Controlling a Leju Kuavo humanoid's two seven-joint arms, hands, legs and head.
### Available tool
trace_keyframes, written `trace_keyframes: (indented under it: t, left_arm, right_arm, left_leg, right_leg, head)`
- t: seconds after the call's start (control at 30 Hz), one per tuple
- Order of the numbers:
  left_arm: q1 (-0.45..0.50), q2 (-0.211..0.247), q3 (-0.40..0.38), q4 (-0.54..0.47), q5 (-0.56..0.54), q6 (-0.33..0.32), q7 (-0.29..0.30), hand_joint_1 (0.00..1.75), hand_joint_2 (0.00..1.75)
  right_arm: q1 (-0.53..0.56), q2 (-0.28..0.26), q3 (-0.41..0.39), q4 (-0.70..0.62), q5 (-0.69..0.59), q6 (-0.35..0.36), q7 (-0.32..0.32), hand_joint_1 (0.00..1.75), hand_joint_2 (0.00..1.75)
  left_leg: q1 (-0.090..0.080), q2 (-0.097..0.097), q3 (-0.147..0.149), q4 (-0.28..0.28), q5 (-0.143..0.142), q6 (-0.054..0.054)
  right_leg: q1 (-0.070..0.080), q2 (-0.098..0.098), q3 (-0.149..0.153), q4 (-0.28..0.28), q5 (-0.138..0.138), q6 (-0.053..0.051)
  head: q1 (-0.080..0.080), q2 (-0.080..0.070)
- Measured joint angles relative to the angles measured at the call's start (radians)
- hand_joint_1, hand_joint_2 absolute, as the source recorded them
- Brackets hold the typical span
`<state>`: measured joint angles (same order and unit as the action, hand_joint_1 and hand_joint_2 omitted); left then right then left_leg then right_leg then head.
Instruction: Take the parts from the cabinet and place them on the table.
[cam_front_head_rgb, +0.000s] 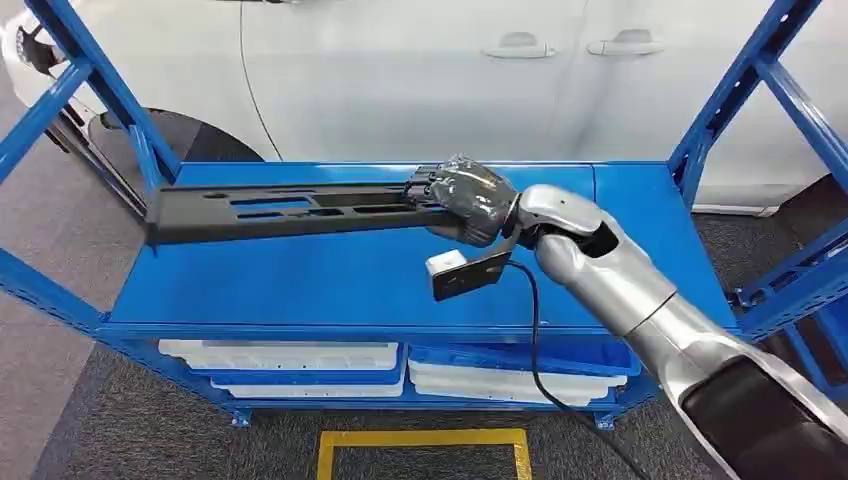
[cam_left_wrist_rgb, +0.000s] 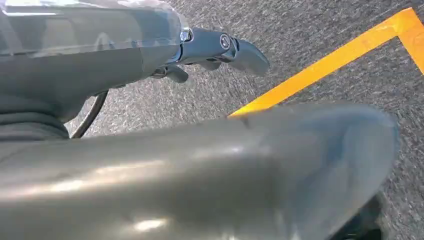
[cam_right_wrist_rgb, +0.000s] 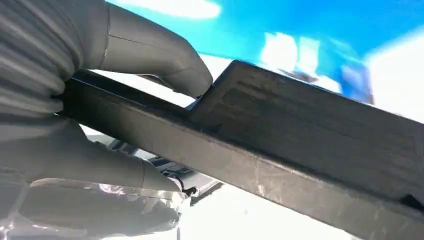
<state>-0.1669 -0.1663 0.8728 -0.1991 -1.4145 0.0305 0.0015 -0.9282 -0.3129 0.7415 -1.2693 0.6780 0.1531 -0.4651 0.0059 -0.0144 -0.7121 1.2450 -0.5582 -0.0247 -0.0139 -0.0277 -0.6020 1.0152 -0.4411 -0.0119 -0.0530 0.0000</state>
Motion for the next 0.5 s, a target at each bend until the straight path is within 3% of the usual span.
trace_keyframes:
  t: [0.03, 0.07, 0.1, 0.2, 0.23, 0.27, 0.33, 0.4, 0.43, 0.5]
  left_arm:
    - [0.000, 0.000, 0.000, 0.000, -0.002, 0.003, 0.005, 0.00, 1.75]
    - [0.000, 0.000, 0.000, 0.000, -0.004, 0.007, 0.010, 0.00, 1.75]
    - [0.000, 0.000, -0.001, 0.000, -0.008, 0.011, 0.014, 0.00, 1.75]
    - [-0.002, 0.000, -0.002, 0.000, -0.011, 0.018, 0.022, 0.00, 1.75]
    - [-0.002, 0.000, -0.002, 0.000, -0.011, 0.018, 0.023, 0.00, 1.75]
    - [-0.002, 0.001, -0.002, 0.000, -0.012, 0.018, 0.024, 0.00, 1.75]
    - [-0.004, 0.002, -0.002, 0.000, -0.013, 0.020, 0.024, 0.00, 1.75]
    - [-0.007, 0.002, -0.003, 0.000, -0.013, 0.020, 0.024, 0.00, 1.75]
    - [-0.009, 0.002, -0.003, 0.000, -0.013, 0.020, 0.024, 0.00, 1.75]
    - [-0.012, 0.002, -0.004, 0.000, -0.013, 0.029, 0.024, 0.00, 1.75]
  right_arm:
    - [0.005, -0.010, -0.021, -0.032, -0.060, 0.028, -0.021, 1.75, 1.75]
    - [0.014, -0.018, -0.043, -0.062, -0.131, 0.061, -0.045, 1.75, 1.75]
    - [0.028, -0.025, -0.065, -0.090, -0.199, 0.092, -0.071, 1.75, 1.75]
    - [0.067, -0.031, -0.134, -0.161, -0.354, 0.171, -0.129, 1.75, 1.75]
    - [0.075, -0.031, -0.151, -0.175, -0.376, 0.182, -0.136, 1.75, 1.75]
    - [0.082, -0.031, -0.166, -0.188, -0.384, 0.190, -0.139, 1.75, 1.75]
    - [0.099, -0.031, -0.186, -0.206, -0.388, 0.193, -0.141, 1.75, 1.75]
    - [0.109, -0.031, -0.201, -0.216, -0.388, 0.194, -0.141, 1.75, 1.75]
    - [0.110, -0.030, -0.209, -0.218, -0.393, 0.197, -0.142, 1.75, 1.75]
    - [0.122, -0.026, -0.228, -0.226, -0.464, 0.261, -0.161, 1.75, 1.75]
  left_leg:
    - [0.000, 0.000, -0.033, 0.072, -0.022, -0.003]
    - [0.001, 0.001, -0.044, 0.091, -0.015, -0.004]
    - [0.002, 0.001, -0.031, 0.061, 0.014, -0.004]
    - [0.009, -0.008, 0.085, -0.186, 0.138, 0.001]
    - [0.005, -0.017, 0.099, -0.206, 0.120, 0.007]
    - [0.005, -0.016, 0.099, -0.209, 0.122, 0.019]
    - [0.000, -0.012, 0.097, -0.210, 0.122, 0.031]
    - [0.008, -0.009, 0.103, -0.223, 0.131, 0.048]
    - [0.007, -0.009, 0.103, -0.224, 0.133, 0.050]
    - [0.006, -0.008, 0.102, -0.224, 0.133, 0.055]
  right_leg:
    - [0.002, 0.000, 0.001, 0.001, -0.001, -0.001]
    - [0.002, 0.001, 0.002, 0.001, -0.001, -0.001]
    - [0.002, 0.003, 0.005, 0.001, -0.003, 0.001]
    - [0.001, 0.010, 0.013, 0.008, -0.013, 0.011]
    - [0.008, 0.015, 0.009, 0.013, -0.015, 0.015]
    - [0.006, 0.022, 0.006, 0.012, -0.012, 0.020]
    - [0.002, 0.023, 0.007, 0.007, -0.009, 0.032]
    - [0.000, 0.024, 0.004, 0.011, -0.016, 0.042]
    - [-0.001, 0.023, -0.008, 0.043, -0.040, 0.045]
    - [-0.002, 0.023, -0.076, 0.196, -0.115, 0.050]
  head:
    - [0.000, 0.000]
    - [0.000, 0.000]
    - [0.000, 0.000]
    - [0.000, 0.000]
    - [0.000, 0.000]
    - [0.000, 0.000]
    - [0.000, 0.000]
    - [0.000, 0.000]
    - [0.000, 0.000]
    - [0.000, 0.000]
